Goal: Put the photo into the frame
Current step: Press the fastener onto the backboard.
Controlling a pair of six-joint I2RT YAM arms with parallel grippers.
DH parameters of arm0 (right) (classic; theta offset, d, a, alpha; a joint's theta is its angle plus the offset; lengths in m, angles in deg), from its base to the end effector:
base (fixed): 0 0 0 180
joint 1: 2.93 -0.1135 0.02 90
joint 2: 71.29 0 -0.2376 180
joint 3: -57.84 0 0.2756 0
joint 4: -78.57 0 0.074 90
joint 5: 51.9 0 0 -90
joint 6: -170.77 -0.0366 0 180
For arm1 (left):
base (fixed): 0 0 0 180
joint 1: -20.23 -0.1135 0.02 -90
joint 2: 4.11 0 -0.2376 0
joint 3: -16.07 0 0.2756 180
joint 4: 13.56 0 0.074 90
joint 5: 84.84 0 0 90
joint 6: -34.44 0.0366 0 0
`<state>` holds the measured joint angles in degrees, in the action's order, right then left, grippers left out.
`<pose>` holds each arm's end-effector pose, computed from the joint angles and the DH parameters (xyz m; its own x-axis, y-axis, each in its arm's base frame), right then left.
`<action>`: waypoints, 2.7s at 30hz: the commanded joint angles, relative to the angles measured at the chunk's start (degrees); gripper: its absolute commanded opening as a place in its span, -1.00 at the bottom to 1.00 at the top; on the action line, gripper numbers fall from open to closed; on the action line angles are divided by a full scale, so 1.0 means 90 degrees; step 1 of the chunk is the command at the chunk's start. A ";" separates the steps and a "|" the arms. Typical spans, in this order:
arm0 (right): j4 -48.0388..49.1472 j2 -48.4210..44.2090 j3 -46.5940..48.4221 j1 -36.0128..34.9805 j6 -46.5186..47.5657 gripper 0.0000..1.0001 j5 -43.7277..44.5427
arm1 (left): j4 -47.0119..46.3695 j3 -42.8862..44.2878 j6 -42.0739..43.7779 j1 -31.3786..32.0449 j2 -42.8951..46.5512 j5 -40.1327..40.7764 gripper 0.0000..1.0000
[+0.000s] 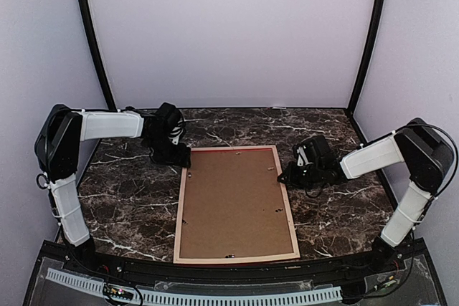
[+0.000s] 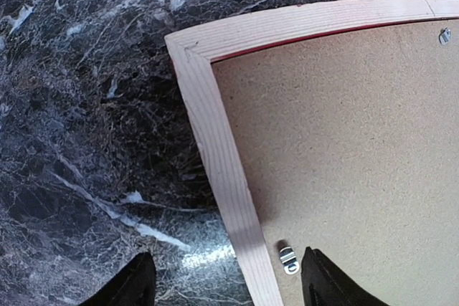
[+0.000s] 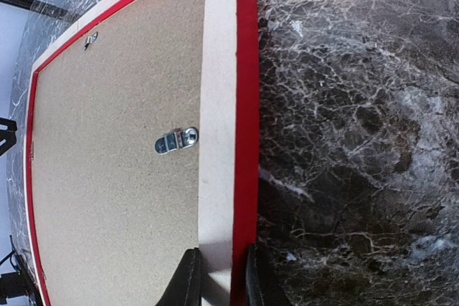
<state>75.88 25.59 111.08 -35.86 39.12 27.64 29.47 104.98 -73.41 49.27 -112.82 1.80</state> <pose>0.2682 0.1816 0.0796 -0.8788 0.2094 -0.4287 -0.0746 0.8271 0.5570 0.3539 -0.1990 0.1468 -0.8961 0.1475 -0.4187 0.2451 0.9508 -0.1896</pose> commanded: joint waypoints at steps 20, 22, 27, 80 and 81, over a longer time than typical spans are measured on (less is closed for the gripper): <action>-0.0791 0.0393 -0.0270 -0.0120 -0.0098 -1.00 -0.0289 | 0.0339 0.0001 0.0156 0.0090 -0.0264 0.0295 0.43; -0.0793 0.0388 -0.0280 -0.0120 -0.0108 -1.00 -0.0292 | 0.0337 0.0001 0.0157 0.0107 -0.0287 0.0302 0.43; -0.0796 0.0355 -0.0308 -0.0120 -0.0111 -1.00 -0.0268 | 0.0323 0.0005 0.0148 0.0140 -0.0338 0.0284 0.43; -0.0767 0.0427 -0.0298 -0.0114 -0.0053 -1.00 -0.0302 | -0.0329 -0.0227 -0.0165 0.0017 0.0011 0.0662 0.51; -0.0762 0.0432 -0.0304 -0.0120 -0.0067 -1.00 -0.0305 | -0.0318 -0.0217 -0.0155 0.0016 -0.0005 0.0669 0.51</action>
<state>76.56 25.59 110.73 -35.86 39.12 27.62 26.76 103.58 -74.39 49.91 -114.78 6.63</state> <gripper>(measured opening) 0.162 0.753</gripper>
